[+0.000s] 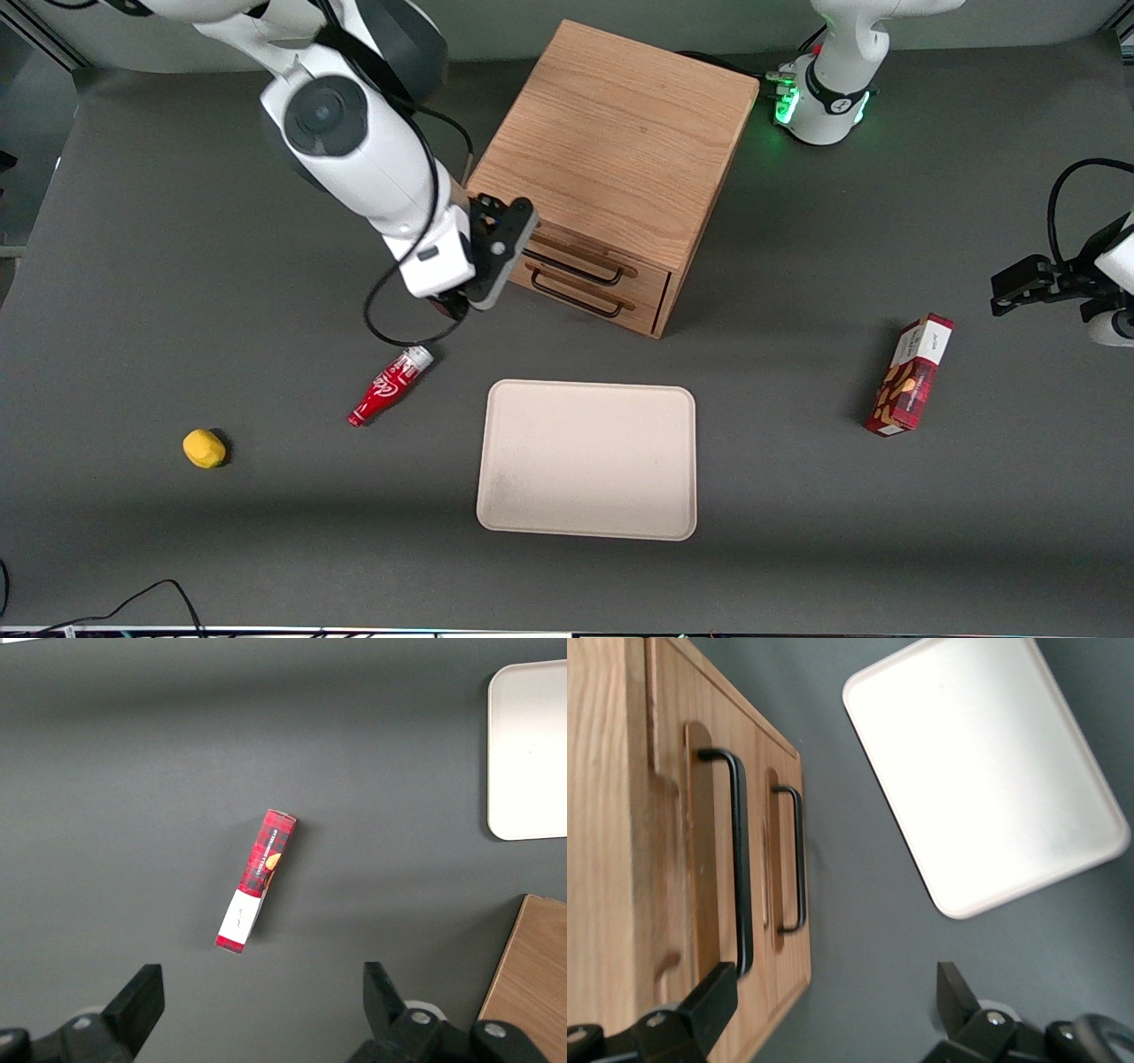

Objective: Open upper drawer
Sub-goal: 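Hook the right gripper onto the upper drawer's black bar handle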

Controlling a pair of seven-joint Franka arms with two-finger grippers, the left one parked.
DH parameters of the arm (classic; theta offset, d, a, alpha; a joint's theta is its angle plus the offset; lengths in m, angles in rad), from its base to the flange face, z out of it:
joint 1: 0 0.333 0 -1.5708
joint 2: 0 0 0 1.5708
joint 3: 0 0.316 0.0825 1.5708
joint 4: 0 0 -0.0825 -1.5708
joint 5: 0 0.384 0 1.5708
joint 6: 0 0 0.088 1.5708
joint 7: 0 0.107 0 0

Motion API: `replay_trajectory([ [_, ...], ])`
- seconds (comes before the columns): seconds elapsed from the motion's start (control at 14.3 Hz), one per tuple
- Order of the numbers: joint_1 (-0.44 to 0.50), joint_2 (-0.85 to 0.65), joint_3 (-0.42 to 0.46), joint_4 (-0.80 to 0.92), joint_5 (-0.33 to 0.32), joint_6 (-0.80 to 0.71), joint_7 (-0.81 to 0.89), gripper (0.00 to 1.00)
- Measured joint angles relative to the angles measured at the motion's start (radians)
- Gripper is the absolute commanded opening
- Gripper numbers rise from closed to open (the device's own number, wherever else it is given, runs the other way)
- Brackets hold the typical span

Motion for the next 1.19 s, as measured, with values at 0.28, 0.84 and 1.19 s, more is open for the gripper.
replay_trajectory([
  [0.28,0.03,0.11,0.012,0.0,0.0,0.071,0.0,1.0],
  [0.84,0.048,0.161,0.045,-0.007,0.001,0.078,0.026,1.0],
  [1.19,0.04,0.178,0.044,-0.063,0.001,0.179,0.026,1.0],
])
